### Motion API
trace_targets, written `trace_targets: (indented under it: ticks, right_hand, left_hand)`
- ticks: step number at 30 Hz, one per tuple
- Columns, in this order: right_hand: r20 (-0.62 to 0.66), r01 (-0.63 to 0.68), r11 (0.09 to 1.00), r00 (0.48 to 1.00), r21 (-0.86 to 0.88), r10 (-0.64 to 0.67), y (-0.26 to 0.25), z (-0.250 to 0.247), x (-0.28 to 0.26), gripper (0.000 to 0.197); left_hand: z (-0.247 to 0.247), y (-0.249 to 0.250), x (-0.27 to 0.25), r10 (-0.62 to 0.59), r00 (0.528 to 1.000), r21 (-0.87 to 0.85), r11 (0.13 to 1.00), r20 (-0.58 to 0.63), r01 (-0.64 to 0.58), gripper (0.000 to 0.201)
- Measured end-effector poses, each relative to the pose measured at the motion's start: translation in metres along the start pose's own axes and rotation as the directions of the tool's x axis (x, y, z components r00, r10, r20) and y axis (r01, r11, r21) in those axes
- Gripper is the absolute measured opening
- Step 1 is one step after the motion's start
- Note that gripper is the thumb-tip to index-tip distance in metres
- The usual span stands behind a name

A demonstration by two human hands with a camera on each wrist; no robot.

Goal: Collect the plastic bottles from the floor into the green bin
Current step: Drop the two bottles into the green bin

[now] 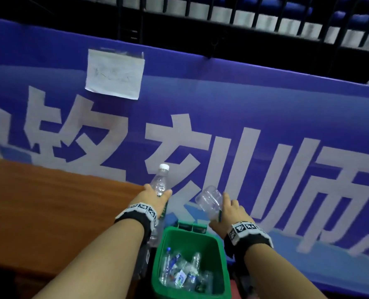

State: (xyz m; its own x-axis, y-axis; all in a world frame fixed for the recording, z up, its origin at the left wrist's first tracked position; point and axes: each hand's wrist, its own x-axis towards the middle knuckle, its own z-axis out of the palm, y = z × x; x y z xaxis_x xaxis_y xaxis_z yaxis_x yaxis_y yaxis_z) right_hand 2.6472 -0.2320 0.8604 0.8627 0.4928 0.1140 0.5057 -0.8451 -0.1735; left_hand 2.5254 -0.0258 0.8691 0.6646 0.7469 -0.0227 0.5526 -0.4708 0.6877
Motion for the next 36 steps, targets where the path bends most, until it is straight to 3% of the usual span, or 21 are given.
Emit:
trace_targets:
  ticks: [9,16,23,31,34,36]
  right_hand:
    - [0.103,-0.142,0.989,0.985,0.043,0.137,0.027,0.052,0.166,0.100]
    - [0.205,-0.176,0.984,0.965,0.032,0.166,0.071,0.098,0.268,0.103]
    - [0.374,-0.125,0.988,0.924,0.093,0.082,0.106,0.170,0.349,0.106]
    - [0.608,0.049,0.994,0.787,0.099,-0.100,0.138,0.280,0.381,0.115]
    - [0.600,0.081,0.992,0.790,0.098,-0.123,0.149,0.296,0.384,0.118]
    - [0.595,0.082,0.992,0.794,0.095,-0.123,0.159,0.303,0.388,0.109]
  left_hand:
    - [0.082,0.042,0.199,-0.028,0.987,0.051,0.999,0.159,0.020,0.087]
    - [0.159,0.079,0.279,-0.054,0.972,0.122,0.992,0.227,0.027,0.085]
    - [0.211,0.077,0.316,-0.223,0.957,0.151,0.969,0.185,0.197,0.091]
    - [0.273,0.032,0.315,-0.503,0.861,0.279,0.840,0.080,0.465,0.082]
    - [0.299,0.027,0.306,-0.570,0.818,0.333,0.787,0.072,0.519,0.070]
    - [0.313,0.030,0.301,-0.593,0.801,0.329,0.775,0.082,0.540,0.072]
